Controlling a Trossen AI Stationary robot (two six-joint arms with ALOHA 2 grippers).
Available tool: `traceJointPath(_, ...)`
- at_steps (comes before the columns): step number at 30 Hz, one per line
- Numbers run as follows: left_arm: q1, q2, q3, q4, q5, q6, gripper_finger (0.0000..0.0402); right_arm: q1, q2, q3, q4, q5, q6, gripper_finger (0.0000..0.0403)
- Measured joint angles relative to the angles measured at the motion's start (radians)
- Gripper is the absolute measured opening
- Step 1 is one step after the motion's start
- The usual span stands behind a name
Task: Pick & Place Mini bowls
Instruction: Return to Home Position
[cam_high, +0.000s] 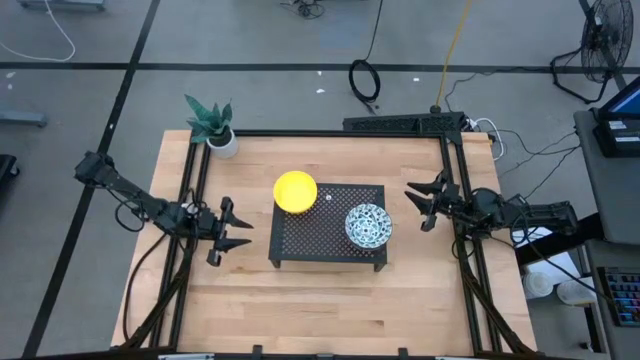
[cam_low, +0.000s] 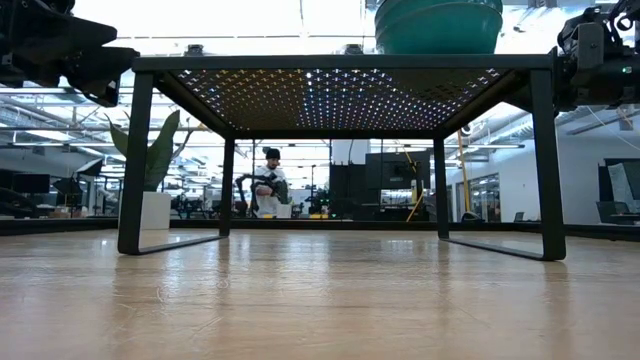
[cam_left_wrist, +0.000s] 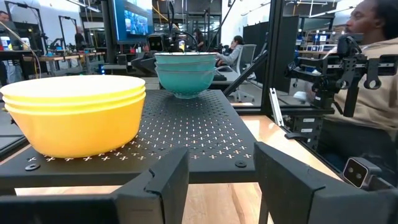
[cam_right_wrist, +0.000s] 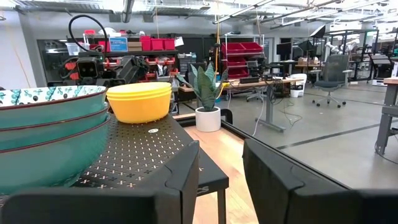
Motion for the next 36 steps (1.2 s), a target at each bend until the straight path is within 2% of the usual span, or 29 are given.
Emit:
traceJointPath(17, 0.000, 0.000, 0.000, 0.000, 0.000, 0.000, 0.0161, 0.000, 0.000, 0.000, 0.000, 0.000, 0.000, 0.0111)
traceJointPath(31, 0.000, 0.000, 0.001, 0.000, 0.000, 0.000, 0.0184, 0.000, 0.000, 0.000, 0.000, 0.000, 0.000, 0.0110)
traceJointPath(36, 0.000, 0.000, 0.001, 0.000, 0.000, 0.000, 0.0178, 0.000, 0.000, 0.000, 0.000, 0.000, 0.000, 0.0113)
